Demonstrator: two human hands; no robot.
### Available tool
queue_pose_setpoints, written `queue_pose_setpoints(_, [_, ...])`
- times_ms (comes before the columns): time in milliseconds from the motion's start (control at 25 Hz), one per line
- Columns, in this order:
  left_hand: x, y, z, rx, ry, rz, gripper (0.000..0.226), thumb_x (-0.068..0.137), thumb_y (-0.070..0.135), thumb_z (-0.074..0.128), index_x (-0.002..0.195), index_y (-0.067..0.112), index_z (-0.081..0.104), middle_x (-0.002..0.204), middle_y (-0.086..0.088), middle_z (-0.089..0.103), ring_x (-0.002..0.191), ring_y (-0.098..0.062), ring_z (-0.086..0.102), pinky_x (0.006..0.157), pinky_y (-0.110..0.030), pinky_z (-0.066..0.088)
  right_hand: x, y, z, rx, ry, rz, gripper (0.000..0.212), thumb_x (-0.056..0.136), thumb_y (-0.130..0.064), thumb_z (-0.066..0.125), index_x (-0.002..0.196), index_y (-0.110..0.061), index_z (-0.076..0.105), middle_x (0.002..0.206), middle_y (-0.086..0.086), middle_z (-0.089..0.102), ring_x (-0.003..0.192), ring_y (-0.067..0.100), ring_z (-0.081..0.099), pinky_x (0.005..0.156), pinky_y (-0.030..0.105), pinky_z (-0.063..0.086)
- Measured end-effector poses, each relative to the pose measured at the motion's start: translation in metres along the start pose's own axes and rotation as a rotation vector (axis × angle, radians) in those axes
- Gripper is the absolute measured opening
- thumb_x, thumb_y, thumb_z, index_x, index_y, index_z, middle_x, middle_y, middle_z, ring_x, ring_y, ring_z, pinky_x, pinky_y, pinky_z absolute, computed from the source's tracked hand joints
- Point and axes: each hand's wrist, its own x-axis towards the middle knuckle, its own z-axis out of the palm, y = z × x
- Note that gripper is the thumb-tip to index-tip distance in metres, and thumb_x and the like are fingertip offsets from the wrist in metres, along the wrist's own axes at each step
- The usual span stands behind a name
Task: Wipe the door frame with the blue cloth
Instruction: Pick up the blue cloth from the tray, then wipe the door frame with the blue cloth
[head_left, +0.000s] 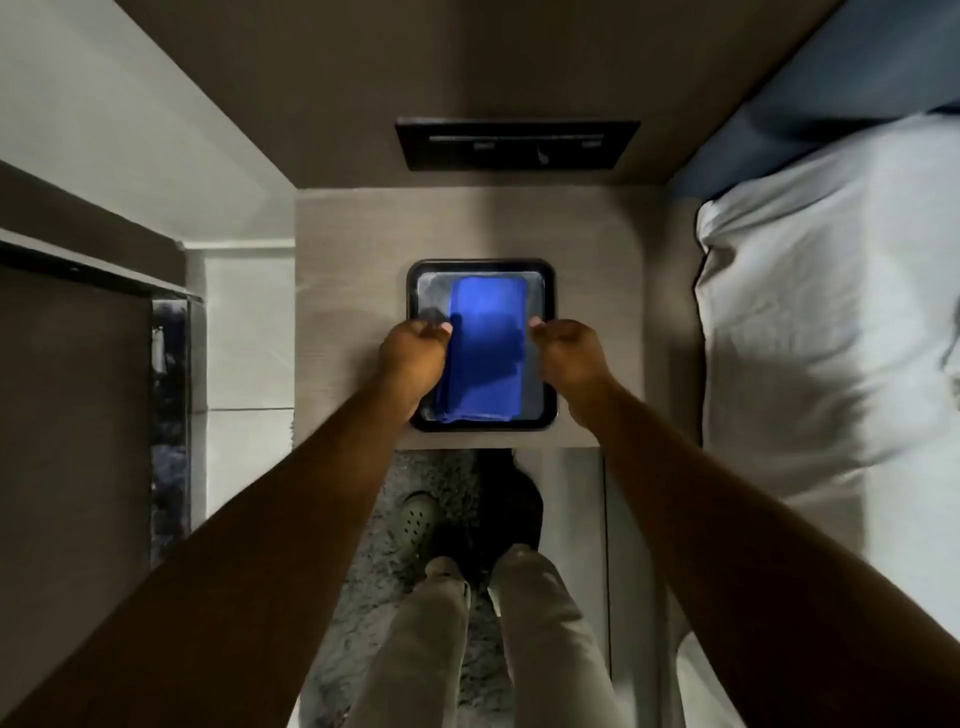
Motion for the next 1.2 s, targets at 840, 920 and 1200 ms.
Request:
queue_pose_setpoints(840, [-0.111, 0.008, -0.086, -0.598, -0.12, -0.018, 0.017, 0.087, 0.008, 0.055, 0.074, 0.014, 0.065, 0.067, -0.002, 0.071, 0.059, -0.017, 0.063, 0.054, -0.023, 0.049, -0.116, -0.07, 0.014, 0.196, -0.306, -0.188, 0.023, 0.087, -0.001, 0.05, 0.082, -0.016, 0.067, 0.086, 0.003, 0.069, 0.072, 0.017, 0.063, 0.052, 0.024, 0.048])
queue_pose_setpoints(920, [-0.152, 0.021, -0.121, -0.698, -0.077, 0.02, 0.015, 0.089, 0.01, 0.055, 0.078, 0.013, 0.064, 0.063, 0.001, 0.073, 0.054, -0.013, 0.066, 0.046, -0.02, 0.048, -0.157, -0.101, 0.014, 0.186, -0.356, -0.253, 0.025, 0.087, 0.001, 0.048, 0.085, -0.018, 0.065, 0.082, 0.002, 0.067, 0.067, 0.016, 0.06, 0.049, 0.021, 0.045])
queue_pose_setpoints(1200, [-0.307, 0.036, -0.259, -0.842, 0.28, 0.265, 0.011, 0.084, 0.009, 0.055, 0.078, 0.01, 0.065, 0.071, -0.004, 0.069, 0.063, -0.017, 0.063, 0.063, -0.03, 0.052, -0.319, -0.196, 0.047, 0.164, -0.642, -0.491, 0.034, 0.084, 0.005, 0.045, 0.108, -0.014, 0.059, 0.106, 0.014, 0.068, 0.091, 0.029, 0.065, 0.076, 0.046, 0.05])
